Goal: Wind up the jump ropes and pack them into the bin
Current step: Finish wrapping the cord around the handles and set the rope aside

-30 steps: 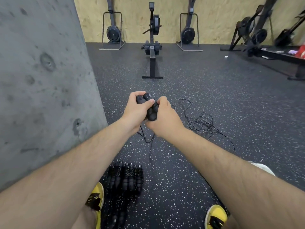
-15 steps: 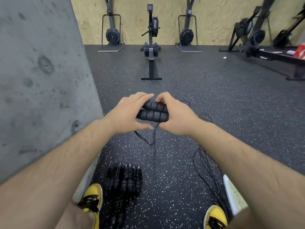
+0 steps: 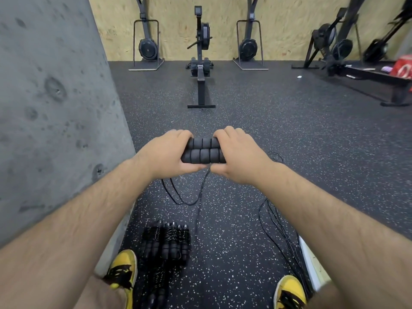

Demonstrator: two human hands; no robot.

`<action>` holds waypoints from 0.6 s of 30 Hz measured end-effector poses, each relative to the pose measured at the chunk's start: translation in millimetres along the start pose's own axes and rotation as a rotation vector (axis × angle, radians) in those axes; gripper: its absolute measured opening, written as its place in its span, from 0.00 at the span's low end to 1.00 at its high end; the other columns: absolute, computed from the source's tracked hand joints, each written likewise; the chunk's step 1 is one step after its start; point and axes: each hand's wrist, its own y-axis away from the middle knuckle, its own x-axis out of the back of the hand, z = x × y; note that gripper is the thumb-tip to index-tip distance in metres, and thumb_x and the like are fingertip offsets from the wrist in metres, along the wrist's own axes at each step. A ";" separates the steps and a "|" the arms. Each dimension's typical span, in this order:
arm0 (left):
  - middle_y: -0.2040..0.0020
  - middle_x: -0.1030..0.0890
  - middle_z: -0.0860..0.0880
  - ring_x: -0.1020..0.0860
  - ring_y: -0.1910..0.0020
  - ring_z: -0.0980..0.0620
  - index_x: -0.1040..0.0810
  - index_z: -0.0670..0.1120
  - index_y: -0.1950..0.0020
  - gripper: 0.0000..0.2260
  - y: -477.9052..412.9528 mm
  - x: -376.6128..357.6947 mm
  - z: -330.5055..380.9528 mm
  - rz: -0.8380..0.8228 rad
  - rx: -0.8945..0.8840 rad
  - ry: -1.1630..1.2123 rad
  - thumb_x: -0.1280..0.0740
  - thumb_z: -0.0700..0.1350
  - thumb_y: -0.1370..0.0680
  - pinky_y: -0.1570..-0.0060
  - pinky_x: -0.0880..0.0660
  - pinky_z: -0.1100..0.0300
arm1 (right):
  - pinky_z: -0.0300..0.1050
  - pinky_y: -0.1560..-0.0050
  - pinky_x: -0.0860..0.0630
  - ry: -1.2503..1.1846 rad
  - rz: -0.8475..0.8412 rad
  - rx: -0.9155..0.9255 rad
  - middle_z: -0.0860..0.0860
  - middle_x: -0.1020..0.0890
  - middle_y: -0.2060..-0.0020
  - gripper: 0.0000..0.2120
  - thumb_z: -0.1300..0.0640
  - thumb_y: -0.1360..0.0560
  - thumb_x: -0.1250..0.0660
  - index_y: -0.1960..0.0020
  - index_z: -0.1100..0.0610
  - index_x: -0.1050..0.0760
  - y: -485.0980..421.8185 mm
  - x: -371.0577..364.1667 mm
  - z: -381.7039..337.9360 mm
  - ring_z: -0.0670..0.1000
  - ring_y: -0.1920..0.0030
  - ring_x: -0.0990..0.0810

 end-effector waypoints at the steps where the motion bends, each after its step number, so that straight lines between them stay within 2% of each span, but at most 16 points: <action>1: 0.50 0.25 0.53 0.28 0.51 0.52 0.29 0.49 0.48 0.26 0.1 -1.1 -1.1 0.063 -0.061 -0.030 0.32 0.70 0.29 0.53 0.27 0.54 | 0.51 0.45 0.30 -0.013 0.007 0.003 0.52 0.28 0.45 0.29 0.39 0.30 0.30 0.38 0.55 0.32 -0.2 1.5 0.1 0.55 0.47 0.29; 3: 0.43 0.23 0.50 0.27 0.45 0.48 0.26 0.45 0.37 0.31 -0.5 -2.9 -3.0 0.159 -0.205 -0.021 0.34 0.69 0.27 0.44 0.26 0.51 | 0.51 0.45 0.30 -0.041 0.033 0.000 0.52 0.29 0.44 0.30 0.40 0.31 0.28 0.36 0.55 0.32 -0.5 4.5 0.5 0.55 0.46 0.29; 4: 0.39 0.23 0.48 0.26 0.44 0.47 0.29 0.44 0.30 0.34 -0.8 -3.3 -3.2 0.174 -0.255 -0.012 0.35 0.68 0.25 0.41 0.27 0.50 | 0.51 0.44 0.30 -0.054 0.048 -0.001 0.52 0.29 0.44 0.31 0.41 0.31 0.28 0.36 0.56 0.32 -0.3 5.7 0.8 0.55 0.46 0.29; 5: 0.37 0.24 0.48 0.25 0.44 0.46 0.32 0.43 0.25 0.36 -1.1 -3.3 -3.2 0.182 -0.286 -0.026 0.36 0.68 0.24 0.41 0.26 0.50 | 0.51 0.44 0.30 -0.068 0.062 0.001 0.52 0.28 0.44 0.31 0.42 0.31 0.27 0.35 0.56 0.32 0.2 6.9 1.2 0.55 0.46 0.29; 7: 0.39 0.24 0.48 0.25 0.46 0.46 0.35 0.45 0.21 0.38 -1.2 -1.4 -2.1 0.190 -0.290 -0.095 0.41 0.70 0.23 0.48 0.23 0.49 | 0.52 0.43 0.30 -0.119 0.087 0.019 0.52 0.28 0.45 0.30 0.43 0.31 0.27 0.35 0.55 0.31 2.1 9.4 2.6 0.55 0.47 0.29; 9: 0.41 0.25 0.47 0.25 0.46 0.45 0.37 0.47 0.21 0.40 -0.6 0.7 -3.7 0.186 -0.254 -0.137 0.45 0.73 0.23 0.56 0.20 0.48 | 0.52 0.43 0.29 -0.175 0.105 0.032 0.51 0.28 0.45 0.30 0.43 0.30 0.28 0.34 0.55 0.30 4.4 12.8 4.3 0.55 0.47 0.29; 11: 0.41 0.25 0.48 0.24 0.46 0.45 0.37 0.48 0.20 0.41 1.0 3.0 -5.0 0.178 -0.229 -0.152 0.47 0.75 0.24 0.59 0.20 0.48 | 0.52 0.44 0.28 -0.164 0.098 0.029 0.51 0.29 0.44 0.30 0.40 0.29 0.30 0.34 0.54 0.31 6.6 16.0 6.3 0.55 0.46 0.29; 14: 0.42 0.24 0.47 0.24 0.47 0.45 0.34 0.47 0.22 0.41 2.2 2.7 -4.1 0.201 -0.240 -0.150 0.46 0.75 0.24 0.58 0.20 0.48 | 0.54 0.43 0.27 -0.172 0.049 0.020 0.51 0.30 0.43 0.29 0.39 0.28 0.30 0.34 0.54 0.33 9.0 17.9 5.4 0.54 0.45 0.29; 18: 0.45 0.25 0.50 0.28 0.47 0.48 0.29 0.48 0.31 0.35 3.5 5.8 3.2 0.231 -0.194 -0.018 0.39 0.74 0.25 0.54 0.22 0.47 | 0.54 0.41 0.28 -0.278 0.121 0.030 0.51 0.31 0.42 0.28 0.46 0.28 0.27 0.34 0.54 0.32 12.1 19.8 4.1 0.53 0.43 0.30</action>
